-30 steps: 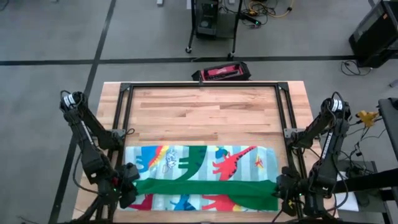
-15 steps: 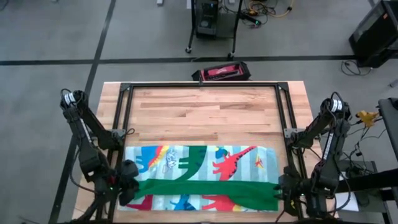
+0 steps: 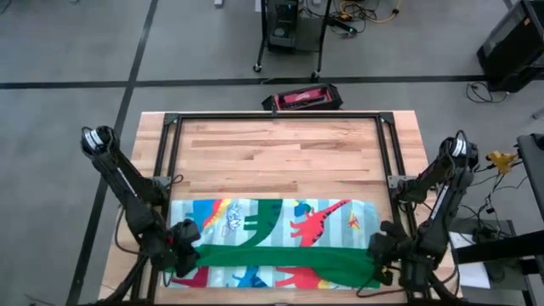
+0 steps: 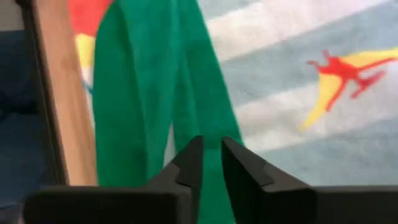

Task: Roll towel
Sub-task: Fold the green microfiber towel

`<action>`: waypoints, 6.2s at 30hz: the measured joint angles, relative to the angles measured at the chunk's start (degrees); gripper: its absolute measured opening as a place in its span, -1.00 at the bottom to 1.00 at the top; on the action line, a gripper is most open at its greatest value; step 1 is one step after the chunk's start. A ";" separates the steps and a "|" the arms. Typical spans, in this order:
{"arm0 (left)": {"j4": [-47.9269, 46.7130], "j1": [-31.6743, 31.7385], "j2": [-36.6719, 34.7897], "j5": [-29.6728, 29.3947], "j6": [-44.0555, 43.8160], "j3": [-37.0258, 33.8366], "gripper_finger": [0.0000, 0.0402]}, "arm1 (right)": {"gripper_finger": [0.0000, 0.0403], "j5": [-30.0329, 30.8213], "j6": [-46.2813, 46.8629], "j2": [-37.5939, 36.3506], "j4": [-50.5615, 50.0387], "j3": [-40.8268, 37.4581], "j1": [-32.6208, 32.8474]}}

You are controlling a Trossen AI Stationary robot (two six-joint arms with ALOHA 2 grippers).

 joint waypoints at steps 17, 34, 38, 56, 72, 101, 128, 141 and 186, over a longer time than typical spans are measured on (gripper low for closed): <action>25.81 4.16 1.08 3.95 19.56 -1.64 -1.00 | -1.00 0.70 -18.43 -0.59 16.88 0.31 -2.16; 8.90 6.76 2.06 0.97 13.42 -2.67 -1.00 | -1.00 -15.10 -8.57 7.74 19.66 0.13 -5.46; 8.80 8.00 2.08 0.85 13.62 -2.67 -1.00 | -1.00 -12.79 -17.49 7.80 24.02 1.83 -6.45; 4.69 9.88 2.63 0.83 14.96 -2.75 -1.00 | -1.00 -15.95 -13.84 7.13 20.70 2.23 -6.90; 0.11 9.92 2.72 -2.30 14.97 -2.75 -1.00 | -1.00 -5.98 -32.53 6.68 24.27 3.83 -11.82; -0.16 9.96 2.74 -6.65 16.00 -2.75 -1.00 | -1.00 -2.59 -42.61 18.43 21.97 8.24 -17.94; -9.21 24.01 -1.97 -5.72 21.09 -9.73 -1.00 | -1.00 -8.73 -59.87 10.39 3.43 4.35 -38.72; -7.75 27.78 -4.68 -5.79 27.44 -9.59 -1.00 | -1.00 -8.60 -65.20 11.05 23.34 4.04 -41.97; -7.37 27.76 -3.03 -5.76 26.08 -9.49 -1.00 | -1.00 -2.12 -37.35 8.44 5.82 9.52 -21.99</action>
